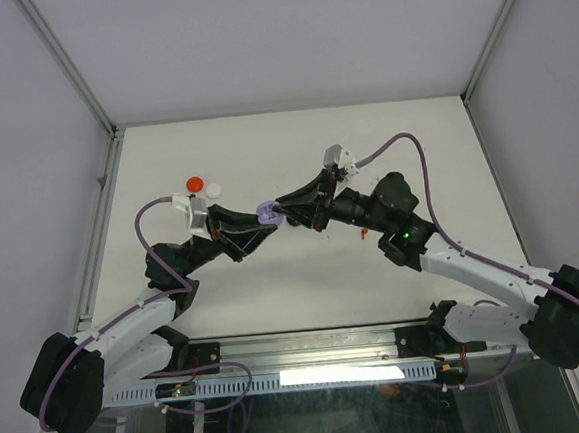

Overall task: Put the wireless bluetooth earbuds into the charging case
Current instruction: Place the earbud in the charging case.

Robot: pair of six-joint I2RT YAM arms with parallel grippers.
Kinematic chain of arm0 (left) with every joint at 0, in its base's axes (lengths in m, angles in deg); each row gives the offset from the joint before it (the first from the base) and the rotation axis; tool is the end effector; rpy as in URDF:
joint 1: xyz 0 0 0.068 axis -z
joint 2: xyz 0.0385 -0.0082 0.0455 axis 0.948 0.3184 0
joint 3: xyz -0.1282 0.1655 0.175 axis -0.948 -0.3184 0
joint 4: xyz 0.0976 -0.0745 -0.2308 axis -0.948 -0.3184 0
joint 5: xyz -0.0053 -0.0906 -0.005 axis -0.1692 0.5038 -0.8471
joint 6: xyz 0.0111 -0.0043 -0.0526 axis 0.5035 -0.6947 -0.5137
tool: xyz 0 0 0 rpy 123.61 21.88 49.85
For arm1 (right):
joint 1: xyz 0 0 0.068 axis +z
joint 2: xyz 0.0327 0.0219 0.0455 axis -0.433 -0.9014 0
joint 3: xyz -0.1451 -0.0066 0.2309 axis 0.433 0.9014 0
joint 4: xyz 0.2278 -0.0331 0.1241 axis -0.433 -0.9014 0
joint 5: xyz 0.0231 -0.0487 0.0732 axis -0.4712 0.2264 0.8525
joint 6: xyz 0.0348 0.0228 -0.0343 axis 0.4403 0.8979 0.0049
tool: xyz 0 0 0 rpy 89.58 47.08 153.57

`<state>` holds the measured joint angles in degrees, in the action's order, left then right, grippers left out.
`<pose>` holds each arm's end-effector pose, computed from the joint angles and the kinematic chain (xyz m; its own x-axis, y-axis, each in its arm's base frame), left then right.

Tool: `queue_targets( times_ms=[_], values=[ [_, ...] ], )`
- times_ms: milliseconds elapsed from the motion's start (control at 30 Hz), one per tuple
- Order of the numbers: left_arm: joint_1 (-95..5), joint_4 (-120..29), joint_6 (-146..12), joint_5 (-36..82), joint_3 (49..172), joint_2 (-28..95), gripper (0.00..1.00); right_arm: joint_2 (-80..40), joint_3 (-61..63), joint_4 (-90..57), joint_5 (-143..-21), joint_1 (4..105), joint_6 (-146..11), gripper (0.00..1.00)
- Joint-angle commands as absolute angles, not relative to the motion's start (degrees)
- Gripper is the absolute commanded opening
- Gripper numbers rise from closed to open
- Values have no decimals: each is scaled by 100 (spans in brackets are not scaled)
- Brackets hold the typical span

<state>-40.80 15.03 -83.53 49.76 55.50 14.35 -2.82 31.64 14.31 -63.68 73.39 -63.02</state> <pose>0.1570 -0.1166 0.2673 -0.1039 -0.3918 -0.9142 0.9300 0.2875 -0.2289 0.1627 0.2020 0.3494 -0.0586 0.2004 -0.9780 -0.9605 0.2555 0.1100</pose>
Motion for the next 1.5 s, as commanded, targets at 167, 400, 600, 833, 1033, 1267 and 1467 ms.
queue_targets(
  times_ms=[167, 400, 600, 833, 1033, 1267, 1467],
  values=[
    [-4139, 1965, -8666, 4914, 5787, 1428, 0, -246, 3172, 1735, -6148, 7430, -6485, 15],
    [-4137, 2124, -8805, 4903, 5804, 1433, 0, -302, 3229, 1852, -6089, 7469, -6482, 15],
    [-4137, 2208, -8836, 5047, 5832, 1444, 0, -311, 3314, 2102, -6328, 7497, -6402, 14],
    [-4129, 2217, -8813, 5203, 5780, 1532, 0, -207, 3308, 2176, -6457, 7497, -6404, 14],
    [-4133, 2258, -8800, 5280, 5784, 1508, 0, -160, 3382, 2110, -6649, 7497, -6442, 14],
    [-4129, 2219, -8826, 5040, 5752, 1426, 0, -94, 3349, 1975, -6491, 7497, -6499, 14],
    [-4133, 2118, -8840, 4908, 5806, 1456, 0, -112, 3311, 1989, -6279, 7497, -6294, 15]
  ],
)
